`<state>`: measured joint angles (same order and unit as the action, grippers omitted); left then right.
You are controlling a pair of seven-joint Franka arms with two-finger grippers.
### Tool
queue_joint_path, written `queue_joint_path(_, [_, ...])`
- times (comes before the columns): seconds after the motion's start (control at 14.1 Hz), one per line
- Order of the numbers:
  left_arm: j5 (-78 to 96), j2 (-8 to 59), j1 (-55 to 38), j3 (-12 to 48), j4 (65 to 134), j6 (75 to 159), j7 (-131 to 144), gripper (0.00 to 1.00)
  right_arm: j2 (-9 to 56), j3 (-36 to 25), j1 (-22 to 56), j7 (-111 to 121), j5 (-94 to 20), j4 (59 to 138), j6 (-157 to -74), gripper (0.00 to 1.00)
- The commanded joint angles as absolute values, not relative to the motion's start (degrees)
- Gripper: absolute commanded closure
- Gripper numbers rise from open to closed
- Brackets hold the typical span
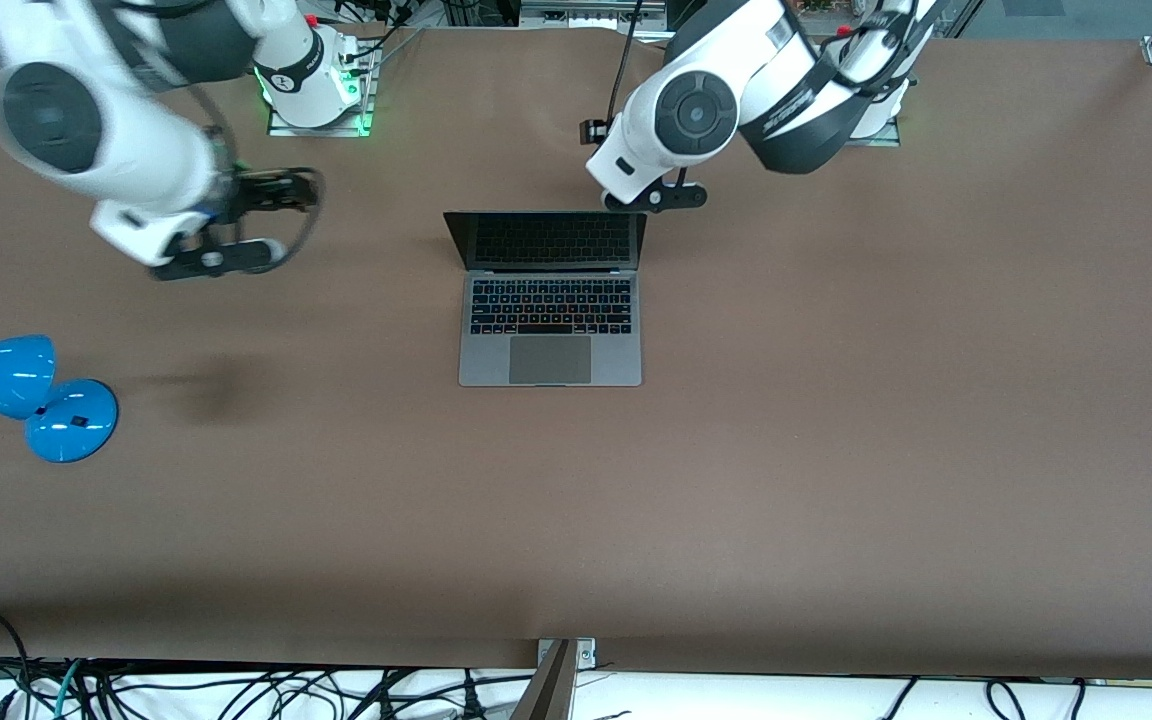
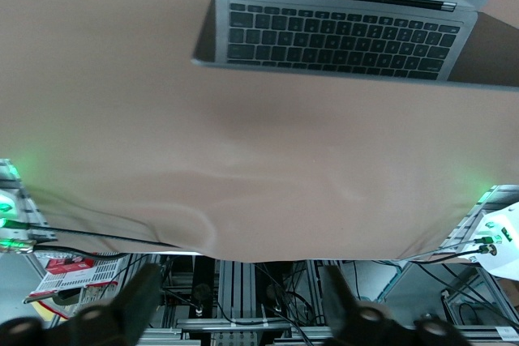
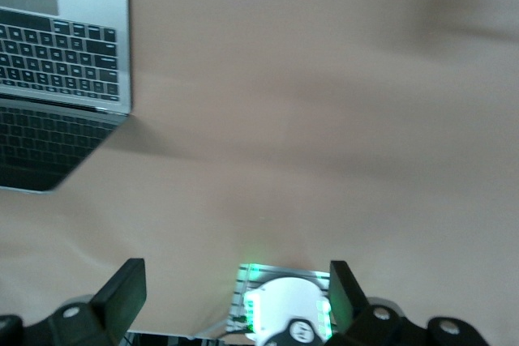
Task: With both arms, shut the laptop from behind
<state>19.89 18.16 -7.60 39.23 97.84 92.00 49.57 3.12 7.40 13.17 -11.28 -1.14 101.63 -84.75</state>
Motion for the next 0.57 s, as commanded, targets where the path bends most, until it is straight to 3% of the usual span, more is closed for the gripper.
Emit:
queue_joint_path(0.0, [20.4,19.9,-7.5,40.2,97.1,93.2,50.5,0.52,-5.0,11.6,12.8,-17.5,-4.0,114.7,-93.6,0.0])
queue_joint_path(0.07, [19.7,20.0,-7.5,40.3,97.2,93.4,50.5,0.76,-7.1,12.4,12.8,-19.6,-7.8,118.7,-96.9,0.0])
queue_joint_path(0.14, [18.9,20.3,-7.5,40.3,97.2,93.4,50.6,0.94,-8.5,13.5,12.8,-20.9,-9.0,121.4,-99.4,0.0])
queue_joint_path(0.28, [18.8,20.9,-7.5,40.3,97.2,93.5,50.7,1.0,-8.4,18.0,12.8,-25.9,-9.3,122.6,-101.8,0.01])
queue_joint_path(0.36, [18.8,21.2,-7.5,40.3,97.2,93.5,50.7,1.0,-8.1,20.6,12.8,-29.0,-9.4,123.8,-104.0,0.1])
queue_joint_path(0.43, [18.7,21.6,-7.5,40.3,97.2,93.6,50.7,1.0,-7.6,23.4,12.8,-31.3,-9.5,124.9,-106.2,0.33])
queue_joint_path(0.5, [18.6,21.8,-7.5,40.3,97.2,93.7,50.7,1.0,-6.3,24.9,12.8,-33.6,-9.6,125.0,-107.0,0.62])
